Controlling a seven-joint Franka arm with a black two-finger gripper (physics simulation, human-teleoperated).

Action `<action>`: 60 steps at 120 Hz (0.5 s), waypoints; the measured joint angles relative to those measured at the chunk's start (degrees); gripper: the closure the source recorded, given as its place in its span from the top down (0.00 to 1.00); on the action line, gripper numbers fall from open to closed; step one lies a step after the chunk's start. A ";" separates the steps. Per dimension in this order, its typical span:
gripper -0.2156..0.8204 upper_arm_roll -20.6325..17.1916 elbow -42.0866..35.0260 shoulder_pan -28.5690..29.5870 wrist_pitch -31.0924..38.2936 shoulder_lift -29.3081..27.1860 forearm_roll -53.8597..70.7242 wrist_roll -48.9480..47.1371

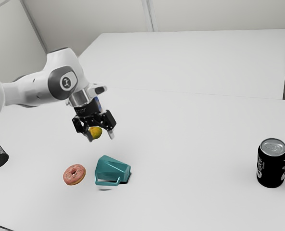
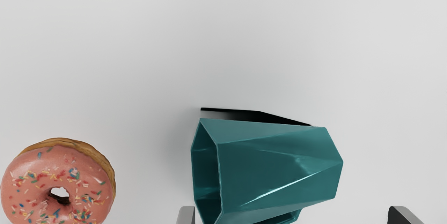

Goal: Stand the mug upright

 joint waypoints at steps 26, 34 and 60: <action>0.79 1.56 -3.34 1.51 3.09 0.62 -3.65 3.64; 0.79 1.80 -4.50 1.63 3.90 0.66 -4.63 5.15; 0.79 3.48 -7.15 1.11 5.30 0.78 -9.90 11.54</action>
